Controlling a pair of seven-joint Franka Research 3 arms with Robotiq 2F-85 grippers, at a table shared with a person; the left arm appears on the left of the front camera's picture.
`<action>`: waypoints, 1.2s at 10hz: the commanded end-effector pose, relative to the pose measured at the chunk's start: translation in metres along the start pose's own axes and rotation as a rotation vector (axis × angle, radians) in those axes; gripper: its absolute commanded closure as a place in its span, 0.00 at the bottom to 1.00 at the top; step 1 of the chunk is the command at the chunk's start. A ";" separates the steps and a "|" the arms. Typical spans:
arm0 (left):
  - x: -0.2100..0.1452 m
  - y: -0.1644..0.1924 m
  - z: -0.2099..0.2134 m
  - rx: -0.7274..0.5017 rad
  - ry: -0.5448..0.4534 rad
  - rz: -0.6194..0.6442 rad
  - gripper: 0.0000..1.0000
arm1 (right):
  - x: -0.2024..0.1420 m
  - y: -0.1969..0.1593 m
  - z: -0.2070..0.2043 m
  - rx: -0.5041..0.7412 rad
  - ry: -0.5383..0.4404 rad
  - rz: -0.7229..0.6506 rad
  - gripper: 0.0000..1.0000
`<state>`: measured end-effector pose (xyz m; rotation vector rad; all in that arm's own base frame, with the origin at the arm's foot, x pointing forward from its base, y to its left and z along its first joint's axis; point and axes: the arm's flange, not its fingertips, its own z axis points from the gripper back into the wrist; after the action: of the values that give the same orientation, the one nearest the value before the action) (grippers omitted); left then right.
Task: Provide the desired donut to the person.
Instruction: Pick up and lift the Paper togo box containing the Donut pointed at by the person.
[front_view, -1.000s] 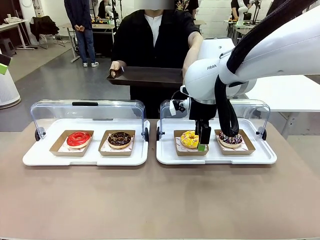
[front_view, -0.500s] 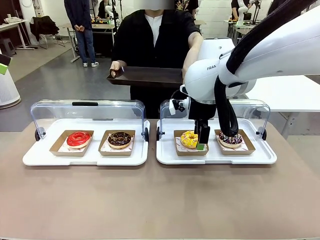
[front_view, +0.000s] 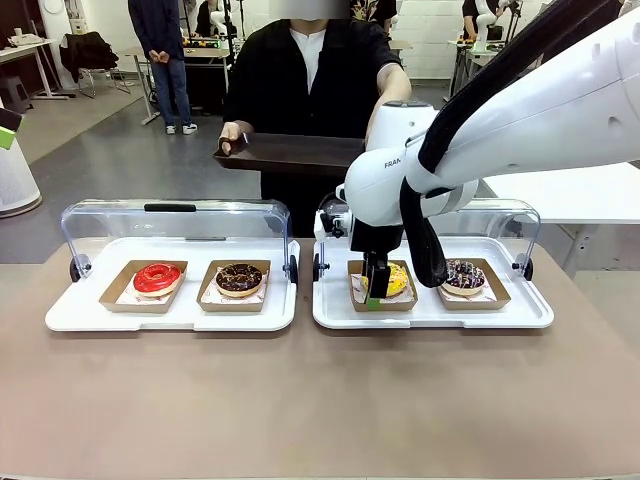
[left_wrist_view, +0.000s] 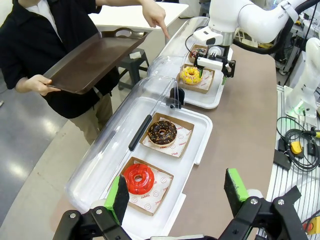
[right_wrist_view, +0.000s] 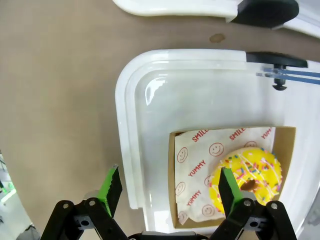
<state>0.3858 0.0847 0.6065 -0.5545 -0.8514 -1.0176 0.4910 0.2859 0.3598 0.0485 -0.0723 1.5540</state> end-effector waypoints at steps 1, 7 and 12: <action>0.001 0.000 -0.001 -0.001 -0.014 0.003 0.00 | 0.001 -0.003 -0.001 -0.021 0.038 -0.020 0.00; 0.001 0.000 -0.001 -0.001 -0.014 0.003 0.00 | 0.004 -0.007 -0.020 -0.013 0.011 0.025 0.00; 0.001 0.000 -0.001 -0.001 -0.014 0.003 0.00 | 0.006 -0.009 -0.027 0.015 0.014 0.031 0.00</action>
<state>0.3858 0.0847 0.6065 -0.5545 -0.8514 -1.0176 0.4942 0.2926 0.3328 0.0683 -0.0468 1.5633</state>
